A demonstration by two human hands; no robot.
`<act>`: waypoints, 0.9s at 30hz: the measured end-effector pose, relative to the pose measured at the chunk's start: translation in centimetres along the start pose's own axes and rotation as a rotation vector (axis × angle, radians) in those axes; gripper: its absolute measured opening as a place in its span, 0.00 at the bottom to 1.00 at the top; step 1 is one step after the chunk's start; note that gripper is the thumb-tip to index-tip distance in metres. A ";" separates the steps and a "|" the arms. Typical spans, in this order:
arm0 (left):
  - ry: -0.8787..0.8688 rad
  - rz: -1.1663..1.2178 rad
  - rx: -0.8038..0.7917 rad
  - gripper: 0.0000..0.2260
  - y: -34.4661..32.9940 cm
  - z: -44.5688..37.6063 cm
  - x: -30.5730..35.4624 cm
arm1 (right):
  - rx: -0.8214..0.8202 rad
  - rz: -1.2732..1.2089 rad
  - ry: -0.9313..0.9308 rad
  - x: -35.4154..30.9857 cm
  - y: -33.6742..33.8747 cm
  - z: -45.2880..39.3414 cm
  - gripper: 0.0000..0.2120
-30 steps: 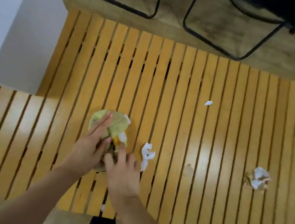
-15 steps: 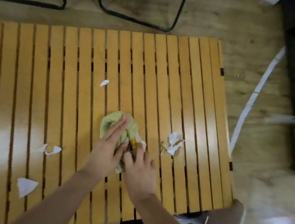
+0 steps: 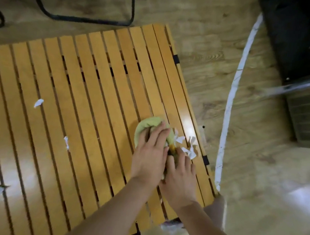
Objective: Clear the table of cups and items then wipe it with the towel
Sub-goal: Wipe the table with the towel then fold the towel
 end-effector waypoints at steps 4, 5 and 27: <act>0.134 -0.115 0.143 0.29 2.6 0.5 -2.8 | -0.033 -0.090 0.018 -1.0 0.2 0.0 0.42; 0.198 -0.066 0.158 0.33 3.1 0.7 -4.3 | -0.037 -0.140 0.012 -1.4 0.4 0.0 0.43; 0.420 0.751 0.621 0.41 35.1 28.8 -38.3 | 0.466 -0.209 0.905 -47.6 13.7 6.5 0.15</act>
Point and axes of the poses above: each hand's wrist, its own z-axis away from the middle knuckle, its own y-axis out of the back of the hand, x = y × z, the point moved 10 cm from there along -z, towards the middle knuckle, and after that the axes turned 8 degrees about z, right-handed, at the moved point
